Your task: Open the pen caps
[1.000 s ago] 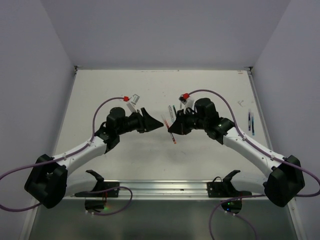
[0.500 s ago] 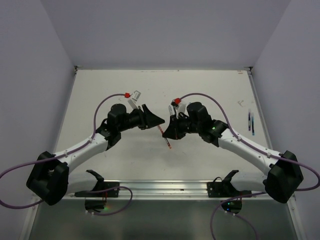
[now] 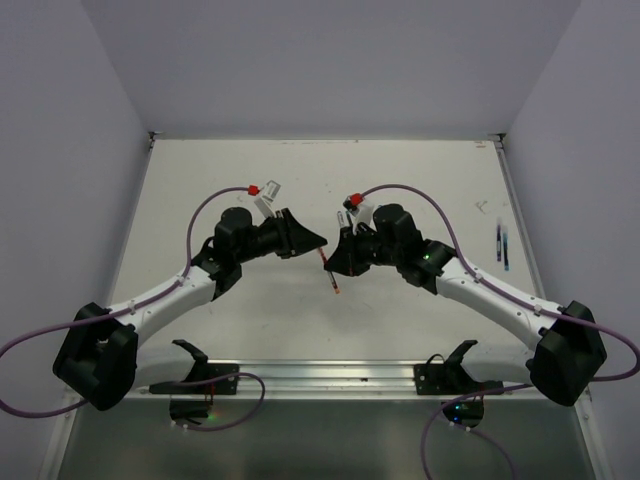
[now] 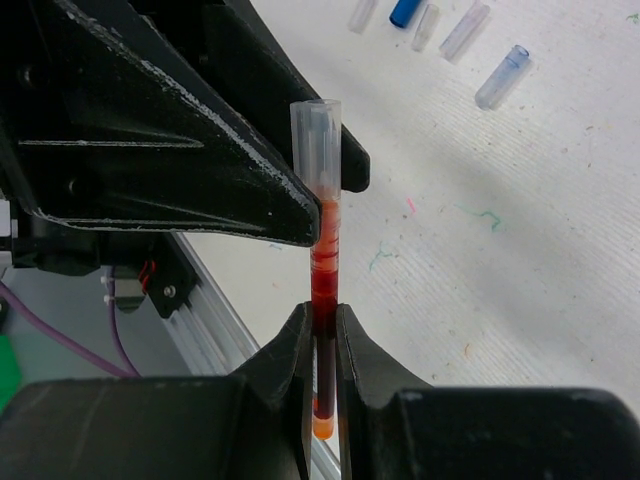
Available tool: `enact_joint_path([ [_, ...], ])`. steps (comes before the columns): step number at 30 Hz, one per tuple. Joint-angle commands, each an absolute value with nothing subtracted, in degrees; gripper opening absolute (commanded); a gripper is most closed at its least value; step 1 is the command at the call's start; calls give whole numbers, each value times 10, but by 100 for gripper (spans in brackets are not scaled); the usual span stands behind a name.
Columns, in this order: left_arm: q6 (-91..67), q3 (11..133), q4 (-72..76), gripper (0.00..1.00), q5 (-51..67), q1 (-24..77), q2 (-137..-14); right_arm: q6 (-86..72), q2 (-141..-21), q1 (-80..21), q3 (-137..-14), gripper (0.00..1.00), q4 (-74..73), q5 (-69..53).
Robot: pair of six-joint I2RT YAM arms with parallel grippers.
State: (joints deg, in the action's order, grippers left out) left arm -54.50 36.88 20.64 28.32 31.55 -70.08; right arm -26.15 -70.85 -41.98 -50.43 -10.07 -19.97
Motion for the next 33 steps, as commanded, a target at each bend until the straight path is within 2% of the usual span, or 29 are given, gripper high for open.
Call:
enact_joint_path([
  [1,-550,384,233,39,295,314,-700,-272,-705,-424,-509,0,-69,-178],
  [5,-553,384,234,29,298,314,-701,-272,-708,-429,-512,0,-66,-176],
  [6,-553,384,234,16,299,314,-701,-272,-708,-430,-512,0,-66,-174],
  [8,-554,385,232,0,300,314,-702,-272,-708,-432,-512,0,-67,-172],
  [11,-555,383,231,0,301,314,-700,-272,-709,-433,-512,2,-69,-170],
  [12,-558,382,231,0,300,315,-700,-272,-709,-434,-512,11,-69,-166],
  [15,-564,376,235,0,297,314,-695,-272,-708,-436,-509,26,-72,-160],
  [19,-568,376,235,0,296,315,-690,-274,-708,-439,-502,28,-68,-157],
  [22,-570,376,234,0,295,315,-688,-276,-710,-440,-499,22,-64,-157],
  [23,-570,376,234,0,295,314,-686,-276,-712,-442,-499,17,-63,-156],
  [24,-570,376,233,0,294,315,-686,-278,-713,-442,-500,7,-63,-157],
  [26,-570,377,229,0,291,314,-682,-278,-715,-447,-499,0,-62,-159],
  [33,-564,397,188,0,265,313,-680,-270,-728,-475,-501,0,-76,-119],
])
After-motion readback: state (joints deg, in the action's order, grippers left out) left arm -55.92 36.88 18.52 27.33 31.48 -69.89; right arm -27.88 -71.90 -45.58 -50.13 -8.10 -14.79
